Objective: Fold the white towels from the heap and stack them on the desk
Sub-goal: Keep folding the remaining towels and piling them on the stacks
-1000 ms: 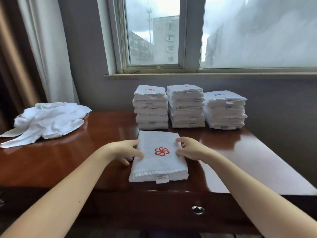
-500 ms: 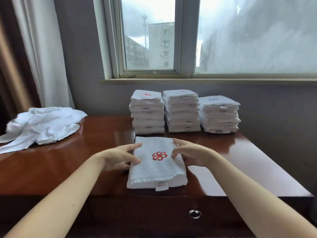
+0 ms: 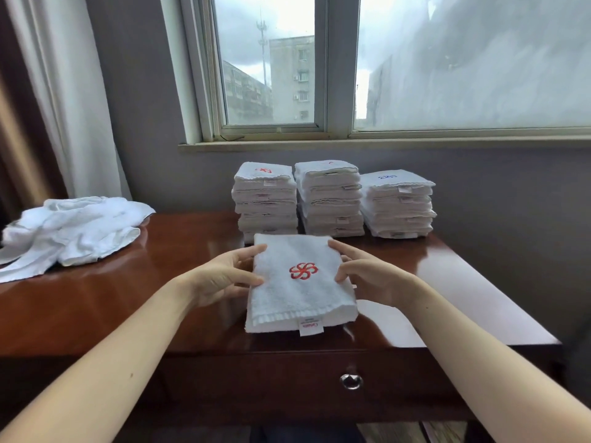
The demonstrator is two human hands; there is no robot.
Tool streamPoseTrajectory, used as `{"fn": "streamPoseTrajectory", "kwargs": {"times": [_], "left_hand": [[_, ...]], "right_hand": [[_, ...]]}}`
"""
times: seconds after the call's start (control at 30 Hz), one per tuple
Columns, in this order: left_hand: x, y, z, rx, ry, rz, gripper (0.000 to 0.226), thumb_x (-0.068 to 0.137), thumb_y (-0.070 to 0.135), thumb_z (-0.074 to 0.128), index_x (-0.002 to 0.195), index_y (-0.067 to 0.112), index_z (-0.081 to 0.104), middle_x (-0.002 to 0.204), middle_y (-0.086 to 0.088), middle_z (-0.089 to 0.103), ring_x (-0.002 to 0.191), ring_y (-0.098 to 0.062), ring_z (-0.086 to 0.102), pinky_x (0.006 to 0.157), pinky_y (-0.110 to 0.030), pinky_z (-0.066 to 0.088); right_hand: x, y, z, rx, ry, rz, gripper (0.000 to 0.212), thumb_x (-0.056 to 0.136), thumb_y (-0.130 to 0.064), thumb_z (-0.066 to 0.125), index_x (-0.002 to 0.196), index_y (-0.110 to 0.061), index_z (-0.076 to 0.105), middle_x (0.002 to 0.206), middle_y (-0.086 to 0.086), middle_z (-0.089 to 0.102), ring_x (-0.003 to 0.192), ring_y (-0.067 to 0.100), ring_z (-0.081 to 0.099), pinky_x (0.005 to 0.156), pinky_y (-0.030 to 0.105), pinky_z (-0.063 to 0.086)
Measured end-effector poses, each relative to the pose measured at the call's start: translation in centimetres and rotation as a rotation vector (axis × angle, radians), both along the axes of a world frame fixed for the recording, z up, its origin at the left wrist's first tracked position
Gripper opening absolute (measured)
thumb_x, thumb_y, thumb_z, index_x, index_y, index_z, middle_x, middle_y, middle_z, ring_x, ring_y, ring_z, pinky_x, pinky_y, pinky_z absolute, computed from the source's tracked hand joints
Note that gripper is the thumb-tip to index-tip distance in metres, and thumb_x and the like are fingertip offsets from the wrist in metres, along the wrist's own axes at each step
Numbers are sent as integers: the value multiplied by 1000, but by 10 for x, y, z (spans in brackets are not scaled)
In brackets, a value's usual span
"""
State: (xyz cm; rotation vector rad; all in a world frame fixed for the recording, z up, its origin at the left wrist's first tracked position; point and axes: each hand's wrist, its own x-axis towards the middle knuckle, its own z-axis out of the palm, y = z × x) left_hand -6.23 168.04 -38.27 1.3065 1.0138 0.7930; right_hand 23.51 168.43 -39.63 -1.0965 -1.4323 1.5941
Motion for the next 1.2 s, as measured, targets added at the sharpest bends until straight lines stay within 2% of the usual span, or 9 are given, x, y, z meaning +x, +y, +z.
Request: {"fn": "streamPoseTrajectory", "kwargs": {"times": [0.1,0.2,0.3,0.5,0.57,0.67,0.83,1.03,1.2], "left_hand": [[11,-5,9,164,111,-14,85,80,-18,62,145,33,43,126,-6,65,100,-19,67,82,-31,56],[35,-5,22,403,240,73,87,80,-21,58,150,27,37,130,-6,61,98,-19,61,91,-33,53],[61,2,39,577,259,118,87,79,-23,54,150,25,37,142,-1,49,102,-14,56,96,-28,50],[112,38,75,784,315,102,85,78,-21,52,149,25,38,147,7,41,87,4,56,77,-8,47],[129,57,91,808,317,84,84,80,-19,52,150,25,37,145,6,41,87,5,57,76,-11,50],[158,90,119,832,298,77,83,80,-17,53,151,24,36,141,5,40,93,-7,59,77,-17,55],[207,148,156,823,276,55,85,79,-17,53,151,25,36,143,2,43,86,-4,62,71,-19,56],[253,219,173,739,226,49,85,80,-22,48,152,19,31,138,-27,47,80,-16,63,72,-25,53],[278,261,174,673,246,79,85,79,-21,47,153,16,29,133,-32,52,51,2,59,54,-12,47]], "right_hand": [[9,-6,6,98,16,-18,88,79,19,46,147,-36,36,129,2,59,97,14,69,71,32,56],[20,-8,13,233,70,-83,95,75,23,42,147,-39,35,139,2,55,117,22,61,84,34,50],[34,-7,22,356,122,-170,98,70,20,42,145,-43,38,141,1,54,108,24,53,91,40,38],[74,14,54,453,148,-284,97,60,8,44,135,-53,44,129,4,63,110,38,58,94,40,40],[91,27,69,486,122,-330,100,60,7,44,141,-50,41,129,6,62,121,43,53,96,42,44],[116,50,97,548,116,-371,100,60,11,43,147,-40,38,132,-13,61,115,21,63,94,39,52],[157,104,134,581,85,-471,97,68,23,36,148,-32,39,127,-15,61,117,19,60,103,47,46],[190,167,163,609,70,-519,102,50,6,41,148,-24,41,139,-4,56,117,10,61,87,26,52],[206,214,169,615,25,-568,84,56,11,38,118,-40,60,109,-19,71,95,3,68,70,19,53]]}}
